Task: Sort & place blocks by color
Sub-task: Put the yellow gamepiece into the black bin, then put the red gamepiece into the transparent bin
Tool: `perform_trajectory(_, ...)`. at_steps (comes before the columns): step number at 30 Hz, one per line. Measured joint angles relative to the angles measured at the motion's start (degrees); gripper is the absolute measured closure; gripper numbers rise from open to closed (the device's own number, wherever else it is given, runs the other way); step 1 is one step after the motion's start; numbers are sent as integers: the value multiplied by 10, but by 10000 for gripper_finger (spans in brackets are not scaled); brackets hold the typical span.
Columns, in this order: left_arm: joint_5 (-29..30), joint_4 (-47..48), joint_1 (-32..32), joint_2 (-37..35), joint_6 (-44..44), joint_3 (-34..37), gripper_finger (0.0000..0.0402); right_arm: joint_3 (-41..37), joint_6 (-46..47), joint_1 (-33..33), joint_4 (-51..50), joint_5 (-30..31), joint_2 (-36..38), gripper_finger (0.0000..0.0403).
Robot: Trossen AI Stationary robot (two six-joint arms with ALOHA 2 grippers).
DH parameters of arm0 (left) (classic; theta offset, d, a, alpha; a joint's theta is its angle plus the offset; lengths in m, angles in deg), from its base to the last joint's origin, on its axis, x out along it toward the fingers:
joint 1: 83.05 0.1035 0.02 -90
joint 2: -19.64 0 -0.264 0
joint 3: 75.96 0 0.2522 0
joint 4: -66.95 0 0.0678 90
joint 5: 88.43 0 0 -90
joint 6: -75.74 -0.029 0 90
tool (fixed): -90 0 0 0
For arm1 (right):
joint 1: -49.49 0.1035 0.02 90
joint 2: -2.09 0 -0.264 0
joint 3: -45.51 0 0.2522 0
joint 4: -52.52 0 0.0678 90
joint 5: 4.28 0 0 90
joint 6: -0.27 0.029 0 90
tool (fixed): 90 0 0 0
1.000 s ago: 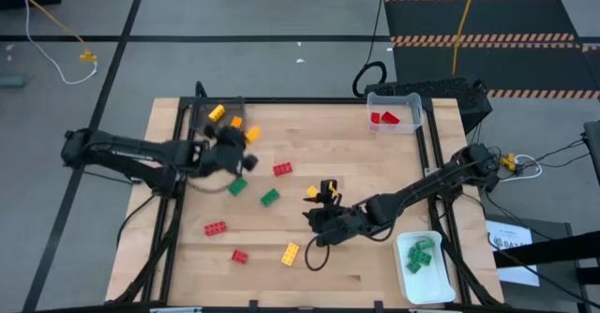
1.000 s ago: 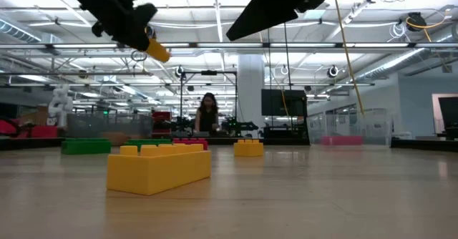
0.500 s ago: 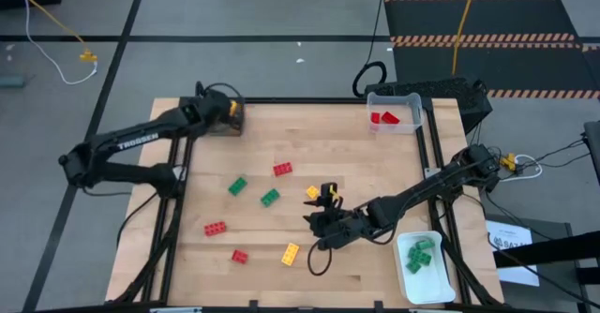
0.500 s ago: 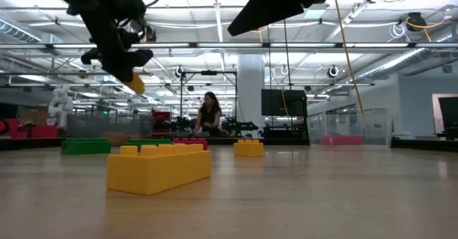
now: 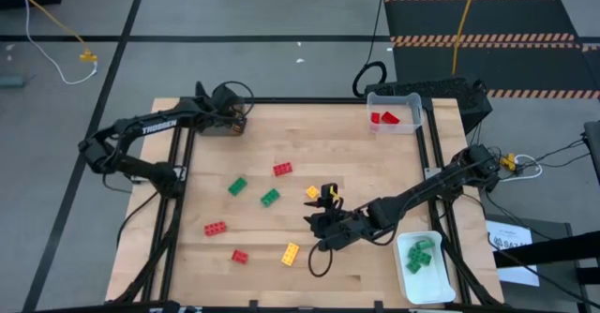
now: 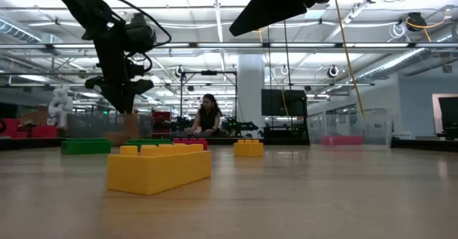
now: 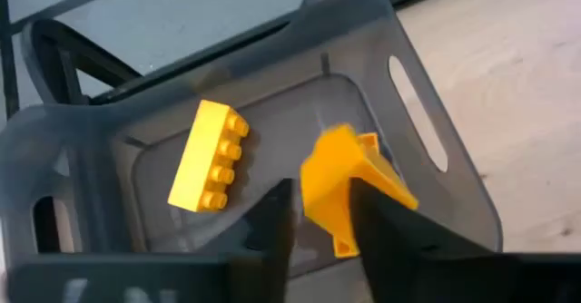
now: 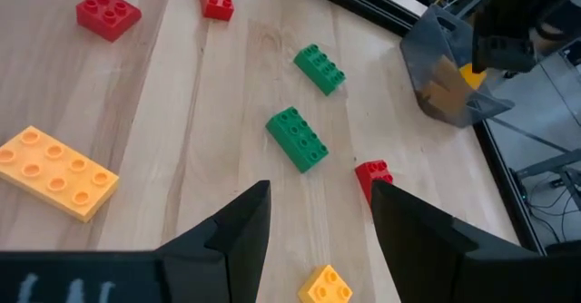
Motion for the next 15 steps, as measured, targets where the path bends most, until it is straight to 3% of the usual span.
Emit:
perform_trajectory(7, -21, -6, -3, -12, 2, 0, 168, 0, 0, 0, -1, 0, 0, 218)
perform_trajectory(10, -57, -40, -15, -37, -14, 0, 146, 0, -2, 0, -1, 0, 0, 219)
perform_trajectory(15, -64, -81, -48, -105, -18, 0, 136, 0, -3, -2, -1, 2, 0, 227)
